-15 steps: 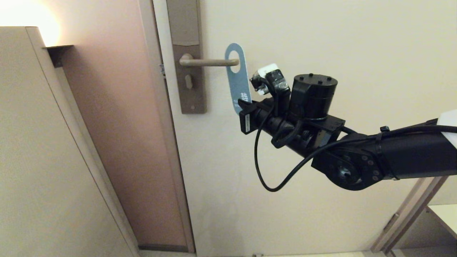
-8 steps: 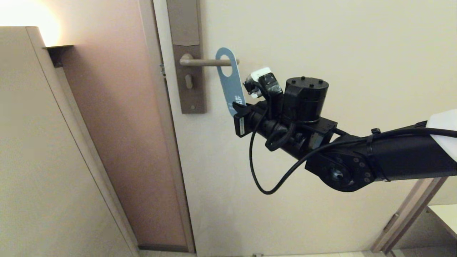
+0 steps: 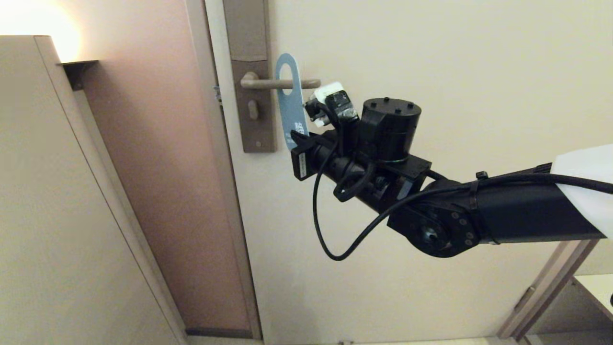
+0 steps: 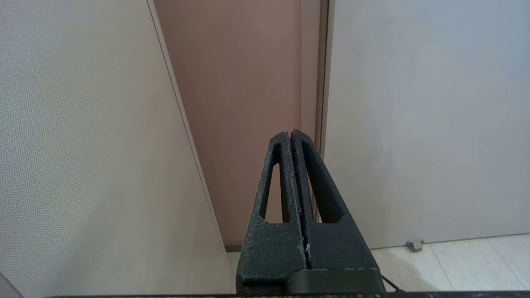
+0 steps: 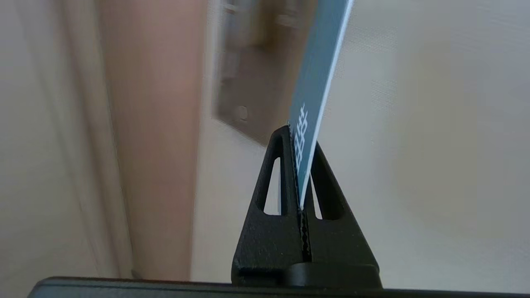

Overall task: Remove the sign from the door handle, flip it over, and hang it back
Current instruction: Hang the sign back with the other side facing out

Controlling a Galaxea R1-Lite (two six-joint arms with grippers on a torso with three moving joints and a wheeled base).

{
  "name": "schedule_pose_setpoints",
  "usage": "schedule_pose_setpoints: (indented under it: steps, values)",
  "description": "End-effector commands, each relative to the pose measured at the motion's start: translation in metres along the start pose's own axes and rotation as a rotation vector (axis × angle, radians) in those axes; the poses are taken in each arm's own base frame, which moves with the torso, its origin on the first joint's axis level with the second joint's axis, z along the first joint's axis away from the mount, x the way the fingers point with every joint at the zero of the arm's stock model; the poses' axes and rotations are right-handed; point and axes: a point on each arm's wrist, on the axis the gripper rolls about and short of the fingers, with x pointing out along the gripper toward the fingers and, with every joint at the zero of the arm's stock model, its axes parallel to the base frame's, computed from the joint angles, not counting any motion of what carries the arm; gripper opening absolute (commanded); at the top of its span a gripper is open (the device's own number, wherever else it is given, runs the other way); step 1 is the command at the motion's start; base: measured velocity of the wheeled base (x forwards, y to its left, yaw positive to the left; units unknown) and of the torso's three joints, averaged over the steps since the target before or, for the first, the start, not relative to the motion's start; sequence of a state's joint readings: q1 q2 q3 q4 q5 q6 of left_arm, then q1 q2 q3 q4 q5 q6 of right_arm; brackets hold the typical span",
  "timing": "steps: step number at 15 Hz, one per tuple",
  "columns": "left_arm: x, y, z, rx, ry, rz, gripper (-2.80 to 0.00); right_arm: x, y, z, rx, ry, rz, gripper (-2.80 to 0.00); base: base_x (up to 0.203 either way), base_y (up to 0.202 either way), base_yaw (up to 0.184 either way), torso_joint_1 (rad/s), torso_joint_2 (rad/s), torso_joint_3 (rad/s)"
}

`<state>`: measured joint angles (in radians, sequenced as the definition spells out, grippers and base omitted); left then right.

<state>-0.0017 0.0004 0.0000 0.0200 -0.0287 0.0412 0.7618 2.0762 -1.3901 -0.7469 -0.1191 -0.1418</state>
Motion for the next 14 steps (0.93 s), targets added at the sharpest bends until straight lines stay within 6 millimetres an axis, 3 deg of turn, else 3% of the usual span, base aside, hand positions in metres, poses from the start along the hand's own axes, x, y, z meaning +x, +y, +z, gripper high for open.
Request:
schedule_pose_setpoints:
  steps: [1,6,12,13,14]
  values:
    - [0.000,0.000,0.000,0.000,0.000,0.000,-2.80,0.004,0.012,-0.004,-0.003,-0.001,0.024,-2.80,0.000,0.000,0.000,0.000,0.00,0.000]
    - [0.000,0.000,0.000,0.000,0.000,0.000,-2.80,0.006,0.040,-0.004,0.000,-0.012,0.083,-2.80,0.000,0.000,0.000,0.000,0.00,0.000]
    - [0.000,0.000,0.000,0.000,0.000,0.000,-2.80,0.005,0.041,-0.003,0.000,-0.016,0.086,-2.80,0.000,0.000,0.000,0.000,0.00,0.000]
    - [0.000,0.000,0.000,0.000,-0.001,0.000,-2.80,0.005,0.040,-0.003,0.002,-0.014,0.086,0.00,0.000,0.000,0.000,0.000,0.00,0.000]
    - [0.000,0.000,0.000,0.000,0.000,0.000,-2.80,0.004,0.040,-0.003,0.002,-0.014,0.085,0.00,0.000,0.000,0.000,0.000,0.00,0.000]
